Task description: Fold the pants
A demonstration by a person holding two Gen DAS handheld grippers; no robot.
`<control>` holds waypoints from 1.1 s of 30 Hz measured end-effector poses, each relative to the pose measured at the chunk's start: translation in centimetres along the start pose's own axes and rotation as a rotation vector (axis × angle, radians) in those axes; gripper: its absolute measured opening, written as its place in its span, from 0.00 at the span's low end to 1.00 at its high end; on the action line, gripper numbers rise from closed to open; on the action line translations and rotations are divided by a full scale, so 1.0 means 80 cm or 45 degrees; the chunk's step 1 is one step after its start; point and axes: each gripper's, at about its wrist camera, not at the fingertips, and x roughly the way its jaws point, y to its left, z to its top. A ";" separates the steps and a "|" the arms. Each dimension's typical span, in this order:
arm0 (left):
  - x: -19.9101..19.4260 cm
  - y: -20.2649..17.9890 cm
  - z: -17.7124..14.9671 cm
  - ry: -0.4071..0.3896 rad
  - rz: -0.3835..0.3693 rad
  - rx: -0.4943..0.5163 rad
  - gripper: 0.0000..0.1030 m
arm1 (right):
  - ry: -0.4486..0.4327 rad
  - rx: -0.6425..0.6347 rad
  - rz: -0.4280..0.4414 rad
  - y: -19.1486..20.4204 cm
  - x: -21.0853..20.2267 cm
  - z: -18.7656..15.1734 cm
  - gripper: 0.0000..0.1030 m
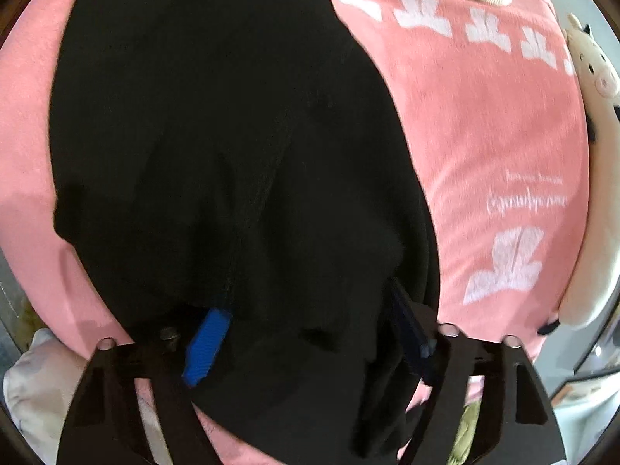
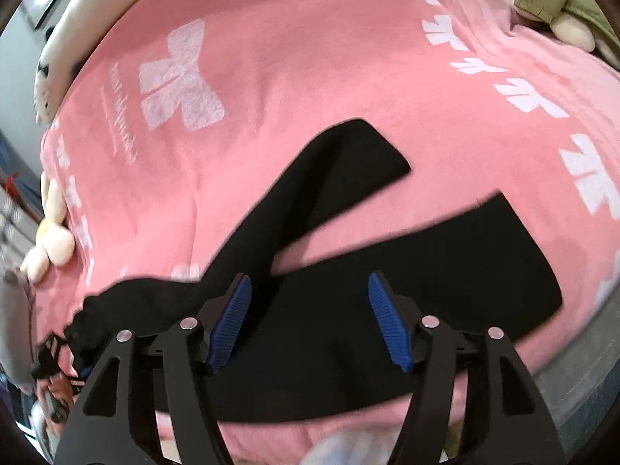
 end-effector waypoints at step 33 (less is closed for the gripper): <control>-0.066 -0.058 0.014 -0.176 0.634 0.423 0.08 | -0.253 0.204 -0.106 -0.056 -0.054 -0.026 0.50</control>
